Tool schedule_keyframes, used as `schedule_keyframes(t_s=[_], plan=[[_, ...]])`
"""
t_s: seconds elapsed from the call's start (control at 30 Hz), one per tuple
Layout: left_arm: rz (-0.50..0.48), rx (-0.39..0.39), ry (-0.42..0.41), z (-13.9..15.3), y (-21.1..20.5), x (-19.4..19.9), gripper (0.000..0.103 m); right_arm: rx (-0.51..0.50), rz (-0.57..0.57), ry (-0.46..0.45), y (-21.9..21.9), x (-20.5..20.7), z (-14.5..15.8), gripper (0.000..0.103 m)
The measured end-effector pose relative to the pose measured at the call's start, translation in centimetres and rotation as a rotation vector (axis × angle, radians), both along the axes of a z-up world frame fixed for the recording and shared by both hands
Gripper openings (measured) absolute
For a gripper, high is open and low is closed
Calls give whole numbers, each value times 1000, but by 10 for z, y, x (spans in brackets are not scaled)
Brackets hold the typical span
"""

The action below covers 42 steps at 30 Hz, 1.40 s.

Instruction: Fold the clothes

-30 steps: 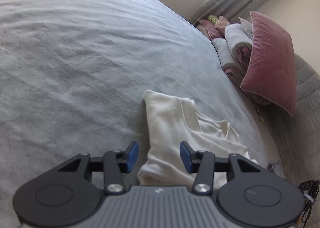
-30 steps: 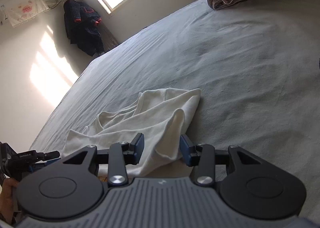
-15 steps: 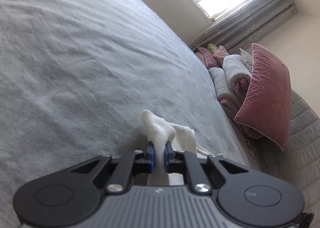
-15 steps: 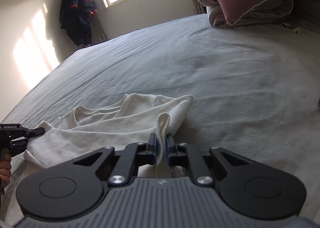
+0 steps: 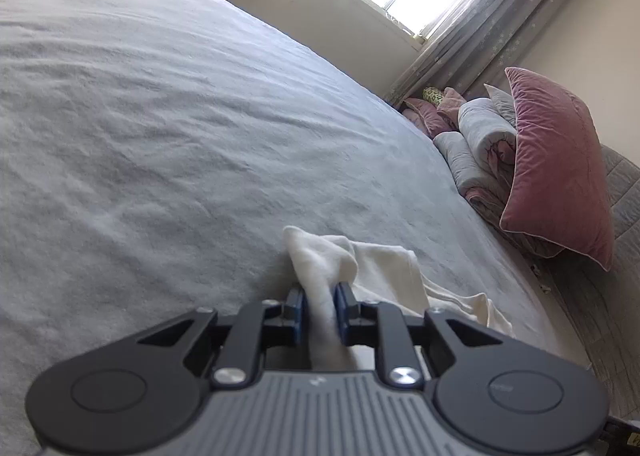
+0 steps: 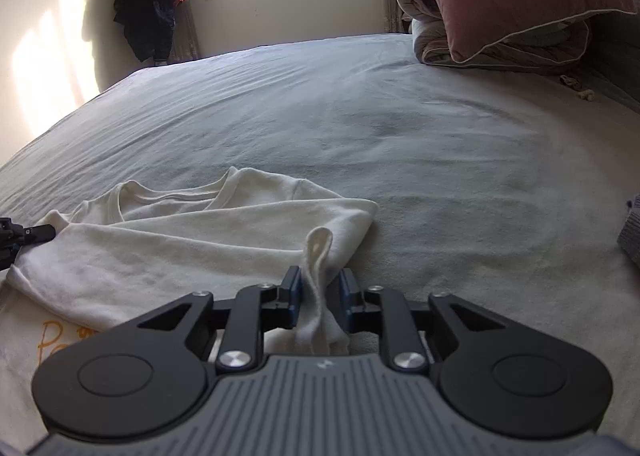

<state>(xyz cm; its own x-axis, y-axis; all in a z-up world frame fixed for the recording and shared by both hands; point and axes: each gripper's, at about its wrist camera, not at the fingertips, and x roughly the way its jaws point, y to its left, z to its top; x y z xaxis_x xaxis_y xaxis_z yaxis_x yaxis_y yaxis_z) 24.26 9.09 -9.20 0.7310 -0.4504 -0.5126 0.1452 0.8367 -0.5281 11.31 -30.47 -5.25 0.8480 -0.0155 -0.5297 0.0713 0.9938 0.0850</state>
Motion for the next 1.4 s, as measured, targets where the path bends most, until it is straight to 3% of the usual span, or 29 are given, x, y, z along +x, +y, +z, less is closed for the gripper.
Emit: schedule_keyframes(t_s=[0.13, 0.27, 0.47, 0.6, 0.7, 0.83, 0.9, 1.03, 1.07, 1.2, 1.4], plan=[[10, 21, -66, 22, 9, -11, 21, -5, -3, -6, 0, -2, 4, 30], [-61, 28, -104, 36, 8, -22, 15, -9, -7, -12, 0, -4, 7, 30], [-226, 91, -37, 18, -5, -38, 4, -17, 37, 26, 12, -1, -1, 30], [-235, 121, 12, 2, -1, -49, 2, -105, 25, 126, 16, 5, -19, 21], [-236, 176, 54, 12, 1, -56, 2, -177, -8, 164, 19, 4, -19, 22], [-204, 194, 64, 24, 10, -68, 2, -96, -28, 137, 14, -15, 0, 26], [-184, 185, 59, 29, 14, -71, 5, -65, -28, 134, 14, -26, 8, 30], [-166, 255, 17, 31, 9, -73, 40, -34, -19, 123, 19, -48, 19, 36], [-162, 277, 6, 30, 7, -72, 41, -27, -15, 119, 20, -53, 22, 37], [-127, 245, 41, 16, 11, -66, 38, 1, -4, 124, 27, -74, 22, 41], [-162, 257, 106, 19, 6, -85, 37, 14, 24, 224, 32, -98, 17, 42]])
